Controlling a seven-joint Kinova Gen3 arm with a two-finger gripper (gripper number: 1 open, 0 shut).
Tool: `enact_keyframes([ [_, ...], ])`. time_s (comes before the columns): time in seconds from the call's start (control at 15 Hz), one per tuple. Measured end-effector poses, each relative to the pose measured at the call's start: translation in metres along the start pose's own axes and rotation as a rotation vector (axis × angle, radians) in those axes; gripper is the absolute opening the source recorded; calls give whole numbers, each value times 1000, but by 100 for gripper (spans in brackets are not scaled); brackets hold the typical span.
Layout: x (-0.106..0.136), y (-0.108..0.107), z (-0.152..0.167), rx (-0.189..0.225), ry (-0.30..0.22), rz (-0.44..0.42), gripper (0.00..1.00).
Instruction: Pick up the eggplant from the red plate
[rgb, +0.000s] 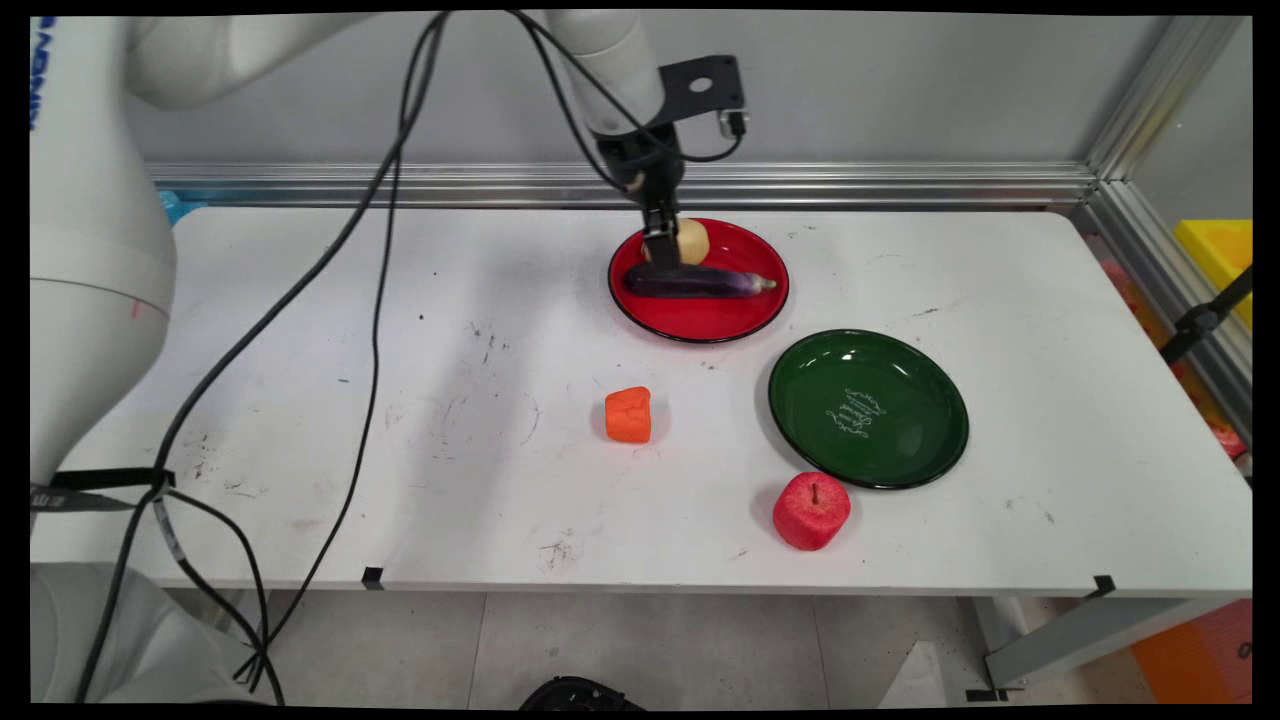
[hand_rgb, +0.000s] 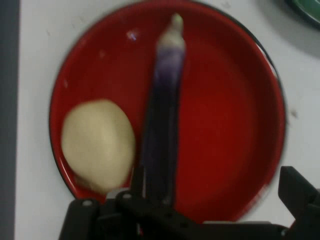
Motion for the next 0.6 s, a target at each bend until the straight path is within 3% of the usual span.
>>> enact_keyframes([
  [0.6,21,-38,68,6,67,51,100],
])
